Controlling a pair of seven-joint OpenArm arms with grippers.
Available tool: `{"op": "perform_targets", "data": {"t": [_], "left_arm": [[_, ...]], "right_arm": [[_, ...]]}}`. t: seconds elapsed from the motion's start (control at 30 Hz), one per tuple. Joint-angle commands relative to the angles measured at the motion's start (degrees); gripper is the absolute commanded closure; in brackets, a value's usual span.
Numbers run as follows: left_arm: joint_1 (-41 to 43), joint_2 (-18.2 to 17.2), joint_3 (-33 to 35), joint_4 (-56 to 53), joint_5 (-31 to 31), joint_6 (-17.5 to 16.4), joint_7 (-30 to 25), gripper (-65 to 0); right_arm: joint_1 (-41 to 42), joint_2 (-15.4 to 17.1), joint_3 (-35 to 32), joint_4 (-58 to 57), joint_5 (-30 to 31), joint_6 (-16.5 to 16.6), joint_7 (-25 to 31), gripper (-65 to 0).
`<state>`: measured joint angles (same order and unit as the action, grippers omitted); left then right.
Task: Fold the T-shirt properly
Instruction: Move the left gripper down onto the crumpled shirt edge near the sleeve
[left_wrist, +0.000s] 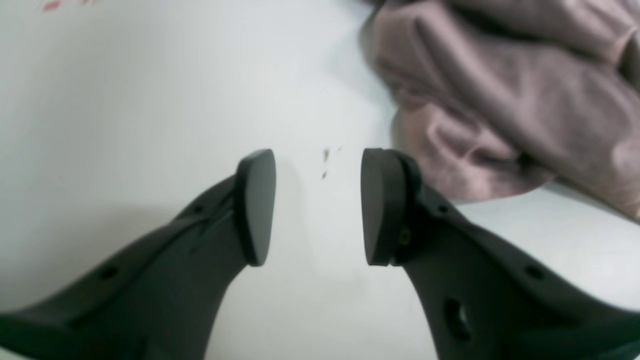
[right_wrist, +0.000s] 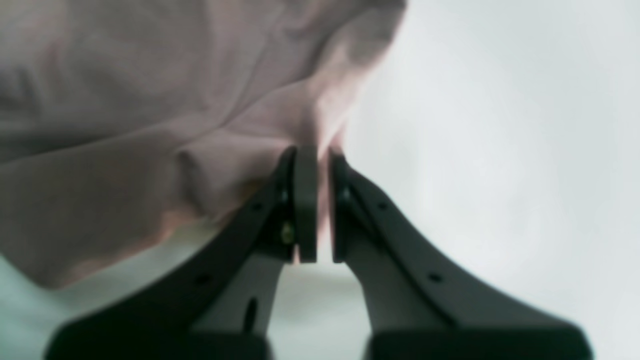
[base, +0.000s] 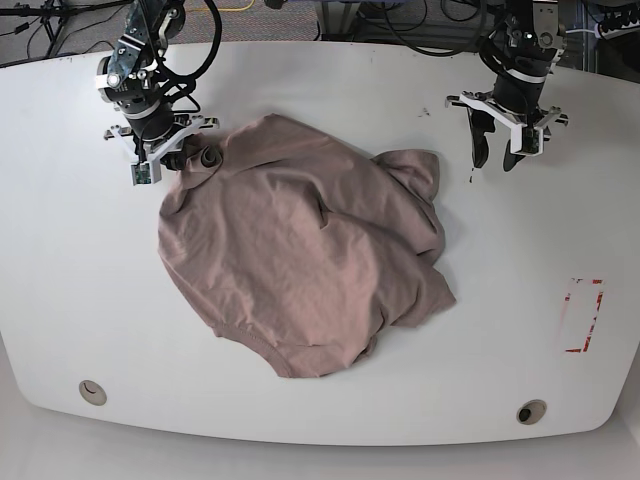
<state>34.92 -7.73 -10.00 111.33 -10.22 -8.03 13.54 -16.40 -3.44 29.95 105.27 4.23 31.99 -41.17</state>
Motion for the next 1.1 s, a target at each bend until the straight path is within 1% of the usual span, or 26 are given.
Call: {"op": "perform_targets", "data": {"t": [0.0, 0.13, 0.2, 0.53, 0.6, 0.87, 0.93, 1.07], "left_arm": [[0.2, -0.9, -0.3, 1.1, -0.2, 0.2, -1.6, -25.8], [0.3, -1.2, -0.4, 1.1, -0.3, 0.2, -1.5, -25.9], [0.5, -1.8, -0.7, 1.2, -0.2, 0.3, -1.7, -25.9], [-0.7, -2.0, 1.1, 0.9, -0.3, 0.3, -1.5, -26.1], [-2.2, -2.7, 4.0, 1.0, -0.3, 0.2, -1.7, -26.3], [-4.8, -2.8, 7.7, 0.9, -0.7, 0.2, -1.0, -26.4], [-7.0, -2.9, 9.5, 1.2, -1.3, 0.3, 0.7, -26.7], [-8.3, -2.8, 11.0, 1.2, -1.5, 0.2, 2.0, -27.0]], "right_arm": [[0.0, -0.4, -0.1, 2.7, 0.8, 0.8, 0.2, -3.0], [-0.1, -1.0, 0.0, 4.2, 0.9, 0.9, -1.0, -3.3], [0.0, -1.1, -0.1, 5.2, 0.9, 0.6, -0.7, -3.8], [0.2, -1.1, 0.0, 4.8, 0.8, 0.6, -0.6, -3.7], [0.1, -0.8, -0.3, 3.8, 0.6, 0.7, 0.1, -3.2], [0.2, -0.6, -0.3, 3.5, 0.6, 0.6, 0.6, -3.3], [0.0, -0.5, -0.2, 3.7, 0.8, 0.5, 0.4, -3.0], [-0.1, -0.4, -0.1, 3.4, 0.7, 0.5, 0.7, -3.0]]}}
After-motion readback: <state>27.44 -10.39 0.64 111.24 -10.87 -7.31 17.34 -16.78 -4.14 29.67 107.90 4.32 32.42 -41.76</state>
